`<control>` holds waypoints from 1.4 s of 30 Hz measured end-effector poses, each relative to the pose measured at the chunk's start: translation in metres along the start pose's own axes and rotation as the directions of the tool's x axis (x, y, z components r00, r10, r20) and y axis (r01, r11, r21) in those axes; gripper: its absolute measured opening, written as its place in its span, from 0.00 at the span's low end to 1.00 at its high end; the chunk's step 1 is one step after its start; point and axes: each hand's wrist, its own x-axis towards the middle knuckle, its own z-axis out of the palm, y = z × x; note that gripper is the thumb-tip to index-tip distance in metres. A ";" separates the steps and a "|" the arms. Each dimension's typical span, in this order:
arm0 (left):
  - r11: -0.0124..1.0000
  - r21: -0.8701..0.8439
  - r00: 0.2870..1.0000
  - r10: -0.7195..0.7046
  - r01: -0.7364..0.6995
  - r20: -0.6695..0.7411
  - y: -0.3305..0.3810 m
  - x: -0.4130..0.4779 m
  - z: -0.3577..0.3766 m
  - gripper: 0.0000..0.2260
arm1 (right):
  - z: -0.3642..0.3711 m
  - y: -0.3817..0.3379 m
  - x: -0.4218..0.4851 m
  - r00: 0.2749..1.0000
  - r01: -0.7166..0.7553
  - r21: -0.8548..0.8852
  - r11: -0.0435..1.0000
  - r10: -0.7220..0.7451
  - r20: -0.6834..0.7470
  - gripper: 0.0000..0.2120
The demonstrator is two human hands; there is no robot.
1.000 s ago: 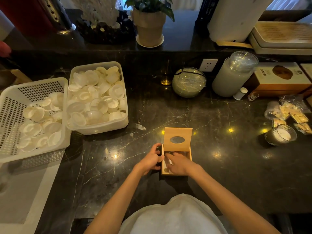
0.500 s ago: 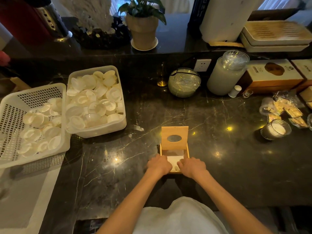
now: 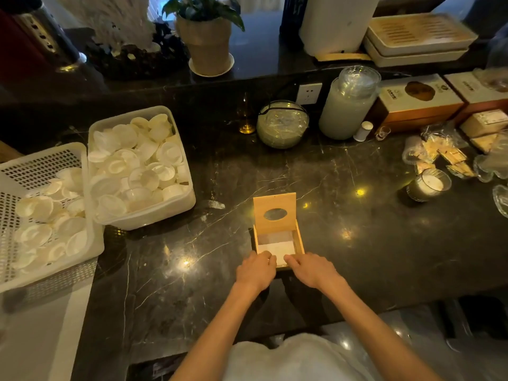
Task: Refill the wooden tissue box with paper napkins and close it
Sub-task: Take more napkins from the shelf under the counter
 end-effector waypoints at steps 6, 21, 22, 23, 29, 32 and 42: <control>0.494 -0.869 0.994 0.105 -0.026 0.029 -0.014 -0.019 -0.004 0.23 | 0.002 0.020 -0.012 0.978 0.104 0.923 0.371 -0.209 -0.026 0.28; 0.827 -0.562 0.880 -0.255 -0.016 -0.401 -0.029 -0.105 0.056 0.12 | 0.040 0.038 -0.064 0.796 0.521 0.116 0.845 -0.433 -0.423 0.13; 0.855 -0.517 0.842 -0.303 0.034 -0.446 -0.041 -0.120 0.071 0.13 | 0.053 0.034 -0.069 0.766 0.564 0.047 0.825 -0.501 -0.403 0.14; 0.869 -0.486 0.800 -0.357 0.095 -0.482 -0.053 -0.136 0.085 0.13 | 0.069 0.028 -0.072 0.740 0.600 -0.027 0.800 -0.568 -0.360 0.16; 0.859 -0.294 0.619 -0.507 0.418 -0.600 -0.123 -0.247 0.136 0.13 | 0.154 -0.046 -0.127 0.508 0.803 -0.296 0.517 -0.854 -0.113 0.13; 0.835 -0.205 0.592 -0.514 0.510 -0.620 -0.159 -0.275 0.144 0.14 | 0.183 -0.077 -0.145 0.457 0.817 -0.380 0.434 -0.889 -0.035 0.22; 0.811 -0.208 0.554 -0.536 0.546 -0.637 -0.268 -0.207 0.173 0.31 | 0.255 -0.088 -0.064 0.658 0.556 -0.528 0.642 -0.728 -0.193 0.39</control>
